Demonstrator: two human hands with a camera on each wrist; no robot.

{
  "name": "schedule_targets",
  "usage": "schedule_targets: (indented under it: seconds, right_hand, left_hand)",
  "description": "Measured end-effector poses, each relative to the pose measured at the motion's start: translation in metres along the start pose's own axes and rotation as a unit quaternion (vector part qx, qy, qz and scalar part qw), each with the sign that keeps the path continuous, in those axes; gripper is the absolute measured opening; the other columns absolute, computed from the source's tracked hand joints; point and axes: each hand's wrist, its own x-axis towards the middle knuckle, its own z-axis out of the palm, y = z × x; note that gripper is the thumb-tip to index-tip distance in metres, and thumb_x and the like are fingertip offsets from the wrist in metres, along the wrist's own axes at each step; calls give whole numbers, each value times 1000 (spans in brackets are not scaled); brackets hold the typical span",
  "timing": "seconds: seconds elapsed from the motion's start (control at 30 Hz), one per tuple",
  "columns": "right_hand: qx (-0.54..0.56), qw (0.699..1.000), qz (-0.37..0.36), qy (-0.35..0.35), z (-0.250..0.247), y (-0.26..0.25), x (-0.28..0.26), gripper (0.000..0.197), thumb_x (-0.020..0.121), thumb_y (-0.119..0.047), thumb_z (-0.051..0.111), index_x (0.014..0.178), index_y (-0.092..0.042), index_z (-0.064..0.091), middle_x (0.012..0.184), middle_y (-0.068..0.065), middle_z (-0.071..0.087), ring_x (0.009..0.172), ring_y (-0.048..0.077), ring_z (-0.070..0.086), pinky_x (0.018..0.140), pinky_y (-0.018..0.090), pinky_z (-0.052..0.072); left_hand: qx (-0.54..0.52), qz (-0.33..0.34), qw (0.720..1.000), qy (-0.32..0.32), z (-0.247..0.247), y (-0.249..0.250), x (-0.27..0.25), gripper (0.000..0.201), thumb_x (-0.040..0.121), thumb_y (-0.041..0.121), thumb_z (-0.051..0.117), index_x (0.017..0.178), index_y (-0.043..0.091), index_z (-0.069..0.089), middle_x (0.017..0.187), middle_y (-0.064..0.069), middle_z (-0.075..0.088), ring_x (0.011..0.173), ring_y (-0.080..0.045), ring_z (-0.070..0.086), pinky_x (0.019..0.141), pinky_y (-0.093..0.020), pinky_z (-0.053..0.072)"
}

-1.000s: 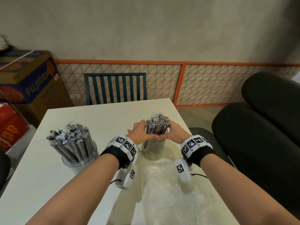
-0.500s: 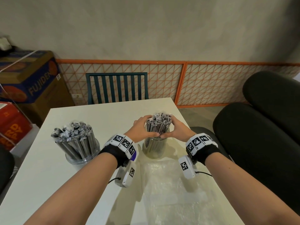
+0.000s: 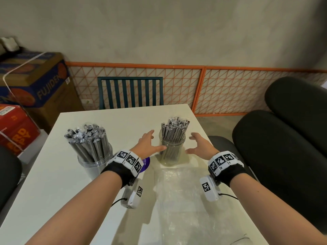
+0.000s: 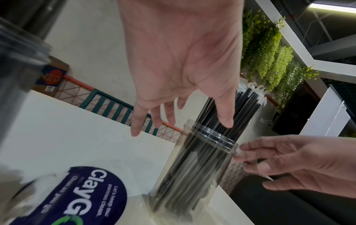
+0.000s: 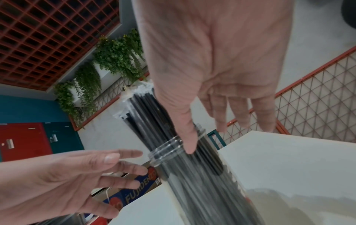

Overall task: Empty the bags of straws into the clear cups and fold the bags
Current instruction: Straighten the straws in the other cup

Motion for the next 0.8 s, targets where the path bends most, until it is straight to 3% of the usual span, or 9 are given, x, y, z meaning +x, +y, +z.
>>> schedule_targets:
  seconds: [0.13,0.23,0.3,0.43,0.5,0.57,0.67,0.73,0.8]
  right_hand:
    - [-77,993,27,-80,14,-6,-23,57,87,-27,64,136,-10,40,133,6,55,120,23,52,93,26,38]
    - [-96,984,-27,-151,26,-33,-41,48,89,-27,61,131,-9,47,128,6,59,116,21,55,89,20,40]
    - [-44,979,-71,-185,38,-62,-48,46,90,-22,61,130,-6,47,125,7,61,109,19,58,88,16,43]
    - [99,969,-134,-183,71,-128,-40,74,84,-26,68,145,-15,27,141,2,47,125,19,52,107,36,42]
    - [129,967,-157,-157,92,-158,-30,94,79,-27,72,150,-15,11,154,2,28,140,20,32,113,34,31]
    - [110,970,-172,-134,116,-181,-20,109,74,-31,77,151,-13,0,160,5,13,146,20,18,117,35,22]
    - [91,976,-164,-112,148,-201,-9,120,69,-32,81,151,-13,-6,160,5,7,147,20,14,118,34,19]
    - [135,973,-160,-98,165,-206,-3,122,62,-31,85,151,-16,2,156,6,22,143,21,27,117,37,26]
    - [168,969,-163,-74,175,-208,4,109,64,-25,83,148,-17,16,145,7,43,133,23,44,110,41,38]
  left_hand:
    - [33,-58,994,-84,-1,-15,-22,71,89,43,55,147,17,23,143,-9,44,129,-25,43,105,-33,35]
    - [115,-97,976,-155,-13,-29,-42,57,89,50,49,137,22,40,133,-3,53,119,-20,54,96,-38,46]
    - [104,-126,969,-186,-29,-40,-58,52,89,49,50,128,14,51,120,0,58,106,-17,60,91,-40,50]
    - [122,-239,932,-243,-91,-70,-95,53,86,54,52,106,7,64,103,-1,68,88,-16,62,61,-24,53]
    - [207,-287,913,-201,-126,-85,-110,68,76,67,54,106,7,66,106,-1,71,89,-17,65,68,-26,52]
    - [297,-300,900,-112,-152,-102,-113,92,68,78,50,127,7,54,126,-5,63,109,-21,60,92,-33,45]
    - [130,-187,973,-35,-166,-114,-104,131,50,80,63,150,17,6,156,-6,23,142,-22,25,116,-35,20]
    - [-50,-46,997,27,-160,-111,-98,118,63,47,79,149,17,5,154,-3,24,139,-15,26,114,-27,18]
    - [-100,25,991,81,-155,-114,-87,91,73,23,77,146,16,22,146,-2,39,132,-11,37,114,-29,25]
